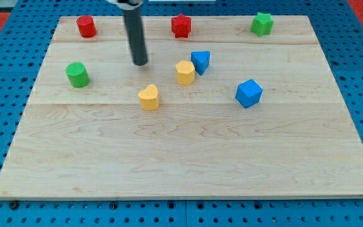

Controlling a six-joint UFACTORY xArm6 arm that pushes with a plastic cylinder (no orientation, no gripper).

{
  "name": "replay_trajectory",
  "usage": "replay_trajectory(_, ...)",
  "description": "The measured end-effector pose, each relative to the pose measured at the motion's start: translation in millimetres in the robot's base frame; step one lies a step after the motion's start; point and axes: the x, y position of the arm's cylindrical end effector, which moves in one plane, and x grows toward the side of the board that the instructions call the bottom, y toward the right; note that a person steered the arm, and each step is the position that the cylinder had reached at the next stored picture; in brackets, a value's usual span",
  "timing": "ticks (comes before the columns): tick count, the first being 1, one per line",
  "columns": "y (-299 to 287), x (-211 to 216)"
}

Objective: Place the heart vertically below to the green star

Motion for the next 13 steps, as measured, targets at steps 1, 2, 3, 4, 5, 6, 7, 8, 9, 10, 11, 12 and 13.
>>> replay_trajectory(1,9,0)
replay_trajectory(2,9,0)
replay_trajectory(3,-3,10)
replay_trajectory(4,-7,72)
replay_trajectory(5,-7,110)
replay_trajectory(6,31,135)
replay_trajectory(7,21,166)
replay_trajectory(8,-14,175)
replay_trajectory(9,66,201)
replay_trajectory(10,125,180)
replay_trajectory(11,210,171)
replay_trajectory(12,215,190)
replay_trajectory(13,293,180)
